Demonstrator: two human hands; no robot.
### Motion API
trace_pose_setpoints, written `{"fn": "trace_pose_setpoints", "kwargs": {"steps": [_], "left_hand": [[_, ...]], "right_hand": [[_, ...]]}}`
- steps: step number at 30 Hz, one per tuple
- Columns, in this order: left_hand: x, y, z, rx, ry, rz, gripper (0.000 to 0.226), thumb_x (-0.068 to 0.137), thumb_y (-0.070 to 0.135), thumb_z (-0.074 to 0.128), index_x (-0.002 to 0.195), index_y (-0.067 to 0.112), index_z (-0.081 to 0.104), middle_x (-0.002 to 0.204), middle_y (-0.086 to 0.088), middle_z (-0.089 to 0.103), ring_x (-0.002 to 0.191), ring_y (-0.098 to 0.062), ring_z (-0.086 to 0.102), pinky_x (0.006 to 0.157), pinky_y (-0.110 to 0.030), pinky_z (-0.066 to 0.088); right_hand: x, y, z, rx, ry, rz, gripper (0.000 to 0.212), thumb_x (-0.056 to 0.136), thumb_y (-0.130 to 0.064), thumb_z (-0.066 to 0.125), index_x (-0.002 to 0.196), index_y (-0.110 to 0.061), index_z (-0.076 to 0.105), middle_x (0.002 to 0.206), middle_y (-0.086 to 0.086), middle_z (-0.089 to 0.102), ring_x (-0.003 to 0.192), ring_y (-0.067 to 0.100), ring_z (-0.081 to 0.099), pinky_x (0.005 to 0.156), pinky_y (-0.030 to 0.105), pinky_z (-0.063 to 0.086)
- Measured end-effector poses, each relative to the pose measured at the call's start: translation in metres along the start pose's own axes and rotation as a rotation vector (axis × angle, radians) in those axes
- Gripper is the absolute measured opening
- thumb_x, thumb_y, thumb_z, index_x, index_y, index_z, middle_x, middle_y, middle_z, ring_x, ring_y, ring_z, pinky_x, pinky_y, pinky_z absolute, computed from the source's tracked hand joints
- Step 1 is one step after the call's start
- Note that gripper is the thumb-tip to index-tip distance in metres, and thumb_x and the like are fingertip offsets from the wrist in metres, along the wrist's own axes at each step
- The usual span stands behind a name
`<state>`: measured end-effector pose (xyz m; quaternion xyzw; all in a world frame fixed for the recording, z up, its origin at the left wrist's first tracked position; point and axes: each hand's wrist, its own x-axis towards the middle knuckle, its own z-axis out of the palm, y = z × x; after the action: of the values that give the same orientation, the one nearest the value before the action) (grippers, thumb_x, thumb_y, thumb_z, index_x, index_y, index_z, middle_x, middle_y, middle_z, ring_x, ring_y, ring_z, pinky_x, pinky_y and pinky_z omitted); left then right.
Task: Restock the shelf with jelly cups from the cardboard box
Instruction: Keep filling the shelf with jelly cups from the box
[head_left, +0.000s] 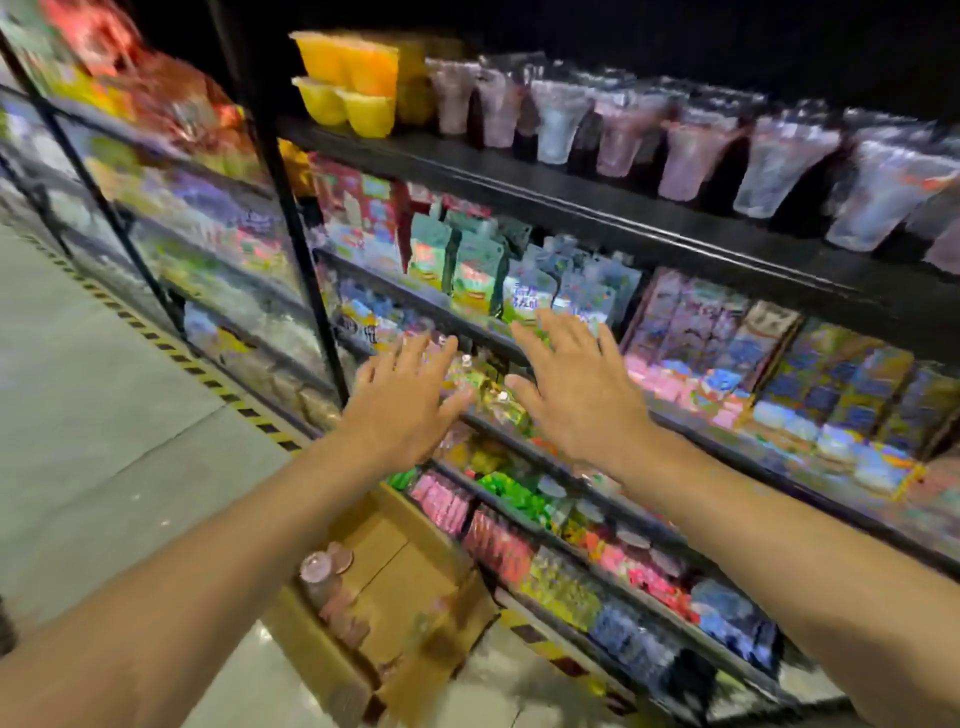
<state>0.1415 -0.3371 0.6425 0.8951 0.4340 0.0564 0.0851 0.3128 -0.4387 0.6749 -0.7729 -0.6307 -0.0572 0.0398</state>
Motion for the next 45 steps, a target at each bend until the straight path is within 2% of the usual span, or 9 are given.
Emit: {"fn": "trace_pose_setpoints", "kwargs": {"steps": [8,12,16,22,25,28,35,40,45], "left_hand": [[-0.023,-0.118,0.058,-0.080,-0.103,-0.166,0.066,0.102,0.056,0.032,0.158,0.036,0.004,0.168,0.000,0.001,0.153,-0.027,-0.003,0.122,-0.048,0.006],[-0.014,-0.162,0.083,-0.072,-0.098,-0.253,0.067,0.101,0.057,0.032,0.159,0.034,0.010,0.167,-0.002,0.005,0.153,-0.027,0.000,0.121,-0.049,0.011],[0.001,-0.203,0.113,-0.066,-0.122,-0.338,0.066,0.102,0.054,0.034,0.159,0.030,0.012,0.166,-0.004,0.010,0.153,-0.029,0.005,0.121,-0.050,0.013],[0.008,-0.268,0.186,-0.095,-0.172,-0.476,0.064,0.102,0.050,0.036,0.158,0.027,0.014,0.165,-0.005,0.014,0.152,-0.031,0.008,0.120,-0.049,0.015],[0.010,-0.298,0.238,-0.136,-0.201,-0.525,0.065,0.100,0.049,0.040,0.157,0.025,0.019,0.162,-0.006,0.023,0.148,-0.031,0.015,0.118,-0.049,0.021],[0.015,-0.327,0.306,-0.148,-0.211,-0.545,0.065,0.100,0.047,0.041,0.157,0.022,0.022,0.158,-0.006,0.028,0.145,-0.030,0.021,0.116,-0.046,0.026],[0.015,-0.380,0.512,-0.184,-0.306,-0.537,0.061,0.099,0.046,0.045,0.153,0.024,0.027,0.153,-0.006,0.037,0.140,-0.030,0.028,0.115,-0.044,0.030],[0.018,-0.399,0.636,-0.201,-0.384,-0.550,0.065,0.101,0.049,0.040,0.156,0.026,0.017,0.153,-0.002,0.035,0.138,-0.030,0.031,0.109,-0.044,0.035],[0.034,-0.436,0.719,-0.225,-0.508,-0.581,0.070,0.097,0.043,0.054,0.155,0.020,0.022,0.150,-0.008,0.034,0.135,-0.032,0.033,0.108,-0.047,0.038]], "right_hand": [[0.039,-0.077,0.088,0.109,-0.188,-0.077,0.063,0.105,-0.049,0.030,0.160,-0.026,0.009,0.168,0.005,0.000,0.154,0.028,0.000,0.124,0.051,0.002],[0.074,-0.093,0.133,0.162,-0.268,-0.120,0.062,0.106,-0.050,0.028,0.160,-0.026,0.011,0.168,0.005,-0.004,0.154,0.026,-0.009,0.125,0.046,-0.002],[0.113,-0.116,0.196,0.234,-0.321,-0.173,0.062,0.104,-0.048,0.037,0.159,-0.026,0.019,0.167,0.006,0.007,0.154,0.024,0.000,0.125,0.043,0.001],[0.164,-0.161,0.309,0.225,-0.424,-0.261,0.064,0.102,-0.050,0.038,0.158,-0.024,0.021,0.167,0.008,0.010,0.153,0.031,0.008,0.123,0.051,0.012],[0.178,-0.184,0.367,0.263,-0.497,-0.261,0.067,0.103,-0.050,0.040,0.159,-0.024,0.016,0.167,0.006,0.008,0.154,0.028,0.006,0.124,0.047,0.009],[0.184,-0.204,0.442,0.291,-0.527,-0.262,0.067,0.102,-0.049,0.044,0.158,-0.022,0.020,0.166,0.007,0.015,0.151,0.029,0.013,0.123,0.047,0.016],[0.154,-0.218,0.647,0.303,-0.644,-0.216,0.065,0.101,-0.045,0.046,0.157,-0.024,0.021,0.164,0.007,0.019,0.149,0.030,0.019,0.119,0.042,0.021],[0.126,-0.217,0.776,0.328,-0.733,-0.136,0.069,0.101,-0.045,0.046,0.159,-0.023,0.016,0.165,0.001,0.018,0.149,0.024,0.015,0.118,0.037,0.022],[0.131,-0.231,0.866,0.348,-0.732,-0.186,0.072,0.099,-0.045,0.049,0.158,-0.021,0.017,0.162,0.004,0.021,0.146,0.026,0.020,0.117,0.041,0.027]]}}
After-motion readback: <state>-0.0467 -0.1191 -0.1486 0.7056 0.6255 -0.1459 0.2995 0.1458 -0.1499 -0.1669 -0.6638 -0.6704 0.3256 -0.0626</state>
